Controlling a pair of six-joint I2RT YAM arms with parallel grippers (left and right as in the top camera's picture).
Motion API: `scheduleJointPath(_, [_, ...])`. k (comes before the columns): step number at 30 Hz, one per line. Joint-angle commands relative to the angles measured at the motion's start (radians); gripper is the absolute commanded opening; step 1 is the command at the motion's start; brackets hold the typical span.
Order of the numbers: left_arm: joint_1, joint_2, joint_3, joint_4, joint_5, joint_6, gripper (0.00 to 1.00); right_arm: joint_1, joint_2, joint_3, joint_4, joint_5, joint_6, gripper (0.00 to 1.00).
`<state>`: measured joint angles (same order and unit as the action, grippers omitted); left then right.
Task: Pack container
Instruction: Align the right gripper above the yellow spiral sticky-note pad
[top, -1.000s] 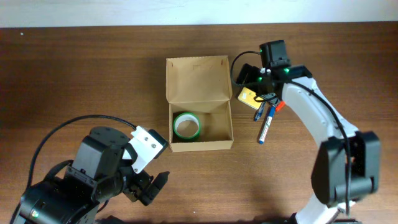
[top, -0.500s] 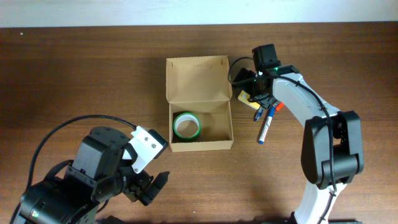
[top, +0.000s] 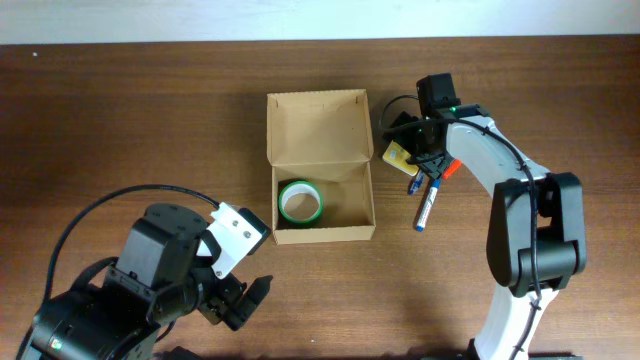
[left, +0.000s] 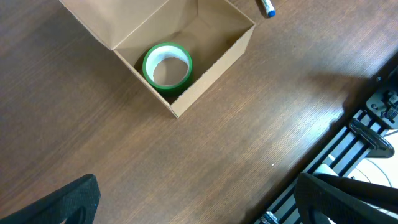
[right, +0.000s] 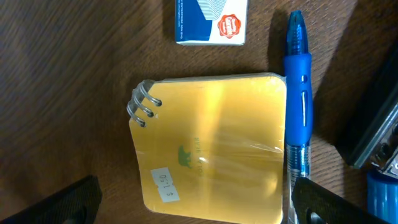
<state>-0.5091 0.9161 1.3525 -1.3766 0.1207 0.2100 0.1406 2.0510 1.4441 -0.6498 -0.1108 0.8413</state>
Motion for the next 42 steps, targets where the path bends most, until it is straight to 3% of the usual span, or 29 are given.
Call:
scheduleJointPath(1, [0.003,-0.001,0.013,0.003,0.014,0.016,1.0,-0.004,0.038,0.023,-0.001,0.002,0.001,0.99])
scheduleJointPath(27, [0.003,-0.002,0.013,0.003,0.014,0.016,1.0,0.006,0.082,0.023,-0.061,0.153,-0.17,0.99])
scheduleJointPath(42, [0.003,-0.001,0.013,0.003,0.014,0.016,1.0,0.036,0.082,0.026,-0.15,0.237,-0.225,0.86])
